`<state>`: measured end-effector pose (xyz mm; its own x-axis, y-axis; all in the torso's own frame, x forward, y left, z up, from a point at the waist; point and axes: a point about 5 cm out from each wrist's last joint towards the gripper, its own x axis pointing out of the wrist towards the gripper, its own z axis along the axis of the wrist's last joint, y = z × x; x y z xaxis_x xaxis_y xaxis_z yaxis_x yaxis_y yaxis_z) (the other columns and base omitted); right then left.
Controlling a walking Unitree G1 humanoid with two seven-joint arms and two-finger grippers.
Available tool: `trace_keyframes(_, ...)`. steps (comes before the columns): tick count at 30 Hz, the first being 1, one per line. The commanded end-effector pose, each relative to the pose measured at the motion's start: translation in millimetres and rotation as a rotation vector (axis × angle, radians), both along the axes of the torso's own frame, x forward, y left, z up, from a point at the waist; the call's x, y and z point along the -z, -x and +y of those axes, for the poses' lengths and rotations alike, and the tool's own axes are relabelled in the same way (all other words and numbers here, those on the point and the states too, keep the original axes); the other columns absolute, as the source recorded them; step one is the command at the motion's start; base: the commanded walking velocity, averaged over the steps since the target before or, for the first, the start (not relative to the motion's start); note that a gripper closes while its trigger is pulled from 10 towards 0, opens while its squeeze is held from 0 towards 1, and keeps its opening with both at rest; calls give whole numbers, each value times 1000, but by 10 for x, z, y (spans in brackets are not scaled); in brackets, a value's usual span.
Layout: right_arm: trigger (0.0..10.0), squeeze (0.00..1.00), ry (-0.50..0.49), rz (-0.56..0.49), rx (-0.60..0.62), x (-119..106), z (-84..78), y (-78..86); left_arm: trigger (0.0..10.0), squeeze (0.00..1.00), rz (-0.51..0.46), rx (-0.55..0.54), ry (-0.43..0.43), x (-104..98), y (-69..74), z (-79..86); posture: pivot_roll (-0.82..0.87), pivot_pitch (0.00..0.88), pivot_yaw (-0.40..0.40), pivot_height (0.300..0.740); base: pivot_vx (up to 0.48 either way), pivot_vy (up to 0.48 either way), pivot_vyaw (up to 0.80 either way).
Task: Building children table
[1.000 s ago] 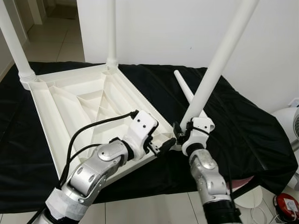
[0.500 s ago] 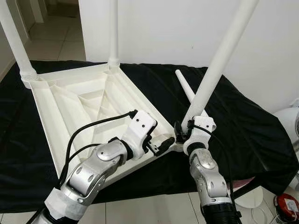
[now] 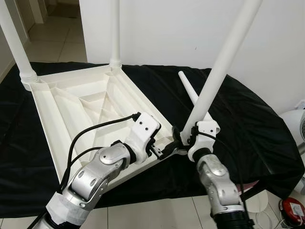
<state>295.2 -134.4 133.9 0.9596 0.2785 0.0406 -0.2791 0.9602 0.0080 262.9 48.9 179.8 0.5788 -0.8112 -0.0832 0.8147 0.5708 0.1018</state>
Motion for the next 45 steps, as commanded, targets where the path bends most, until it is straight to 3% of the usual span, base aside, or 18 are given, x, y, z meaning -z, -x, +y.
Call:
trace_keyframes(1, 10000, 0, 8, -7, -46, 16, -14, -6, 10000, 0, 13, 91, -10, 23, 58, -46, -20, 0, -110, 740, 0, 0, 0)
trace_keyframes(9, 10000, 0, 86, -29, -215, 26, -208, -141, 10000, 0, 13, 85, -10, 12, 49, -31, -11, 0, -106, 740, 0, 0, 0)
trace_keyframes(25, 10000, 0, 177, 38, -346, 148, -362, -373, 10000, 0, 16, 72, -15, -9, 52, 14, 7, 0, -101, 740, 0, 0, 0)
trace_keyframes(26, 8353, 0, 181, 38, -353, 151, -366, -386, 10000, 0, 21, 82, -20, 0, 67, 7, 7, 0, -101, 740, 0, 0, 0)
trace_keyframes(28, 8353, 0, 181, 38, -353, 151, -366, -386, 10000, 0, 21, 82, -20, 0, 67, 7, 7, 0, -101, 740, 0, 0, 0)
trace_keyframes(29, 4392, 0, 180, 38, -363, 157, -368, -404, 10000, 0, 29, 98, -24, 13, 87, -5, 7, 0, -101, 740, 0, 0, 0)
trace_keyframes(31, 4392, 0, 180, 38, -363, 157, -368, -404, 10000, 0, 29, 98, -24, 13, 87, -5, 7, 0, -101, 740, 0, 0, 0)
trace_keyframes(33, 353, 0, 187, 45, -405, 185, -343, -434, 10000, 0, 43, 131, -35, 34, 128, -29, 8, 0, -95, 740, 0, 0, 0)
trace_keyframes(35, 0, 0, 189, 49, -418, 197, -336, -435, 10000, 0, 43, 132, -37, 36, 129, -30, 9, 0, -97, 740, 0, 0, 0)
trace_keyframes(41, 0, 0, 191, 56, -426, 229, -342, -442, 10000, 0, 43, 128, -41, 36, 115, -16, 9, 0, -97, 740, 0, 0, 0)
trace_keyframes(42, 10000, 0, 186, 65, -411, 249, -354, -442, 10000, 0, 43, 126, -41, 33, 113, -13, 9, 0, -99, 740, 0, 0, 0)
trace_keyframes(45, 10000, 0, 183, 71, -399, 262, -362, -442, 10000, 0, 43, 125, -41, 32, 112, -12, 9, 0, -99, 740, 0, 0, 0)
